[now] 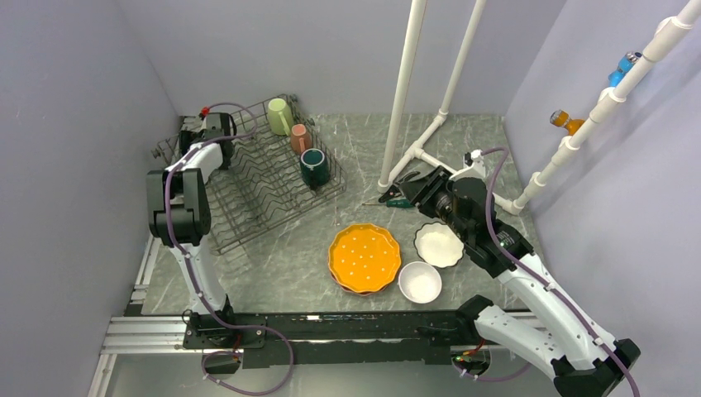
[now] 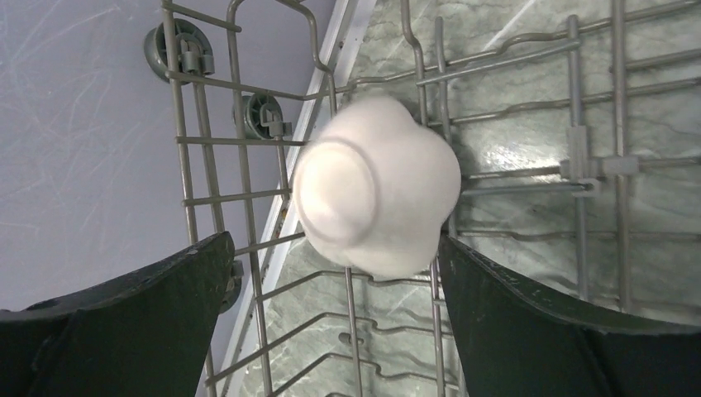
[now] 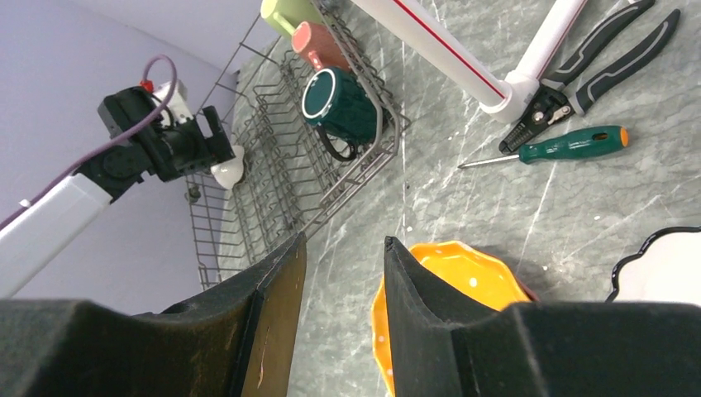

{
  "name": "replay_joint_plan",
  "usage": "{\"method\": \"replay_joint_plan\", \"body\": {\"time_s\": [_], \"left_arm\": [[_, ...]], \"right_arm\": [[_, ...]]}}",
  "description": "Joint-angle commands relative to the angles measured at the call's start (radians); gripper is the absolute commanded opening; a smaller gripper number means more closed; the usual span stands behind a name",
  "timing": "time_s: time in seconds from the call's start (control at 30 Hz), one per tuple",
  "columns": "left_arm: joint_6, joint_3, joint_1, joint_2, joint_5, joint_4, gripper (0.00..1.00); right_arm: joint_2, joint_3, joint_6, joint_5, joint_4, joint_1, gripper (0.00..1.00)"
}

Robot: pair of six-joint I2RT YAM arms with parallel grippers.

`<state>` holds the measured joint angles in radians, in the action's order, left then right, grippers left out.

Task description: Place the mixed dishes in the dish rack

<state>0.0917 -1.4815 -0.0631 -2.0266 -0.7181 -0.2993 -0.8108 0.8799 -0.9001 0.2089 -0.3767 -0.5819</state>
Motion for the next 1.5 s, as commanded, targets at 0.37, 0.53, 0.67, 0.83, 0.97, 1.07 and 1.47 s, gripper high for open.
{"method": "replay_joint_plan", "body": {"time_s": [0.37, 0.53, 0.67, 0.83, 0.97, 1.07, 1.47], "left_arm": [[-0.370, -0.116, 0.114, 0.360, 0.565, -0.209, 0.99], [-0.457, 0.131, 0.163, 0.545, 0.857, 0.036, 0.99], [-0.451, 0.151, 0.253, 0.584, 1.038, 0.102, 0.94], [-0.451, 0.157, 0.360, 0.589, 1.168, 0.148, 0.98], [-0.416, 0.161, 0.433, 0.601, 1.206, 0.164, 0.99], [-0.375, 0.163, 0.475, 0.610, 1.182, 0.156, 0.99], [-0.335, 0.130, 0.502, 0.599, 1.160, 0.106, 0.99]], "right_arm": [[-0.077, 0.041, 0.174, 0.063, -0.287, 0.002, 0.47], [-0.121, 0.012, 0.158, 0.094, -0.366, 0.002, 0.49], [-0.154, -0.001, 0.107, 0.139, -0.397, 0.001, 0.49], [-0.247, -0.017, 0.032, 0.154, -0.382, 0.001, 0.49], [-0.346, -0.045, -0.043, 0.178, -0.328, 0.002, 0.49], [-0.446, -0.048, -0.081, 0.191, -0.300, 0.000, 0.49], [-0.714, -0.081, -0.103, 0.297, -0.158, 0.001, 0.35]]}}
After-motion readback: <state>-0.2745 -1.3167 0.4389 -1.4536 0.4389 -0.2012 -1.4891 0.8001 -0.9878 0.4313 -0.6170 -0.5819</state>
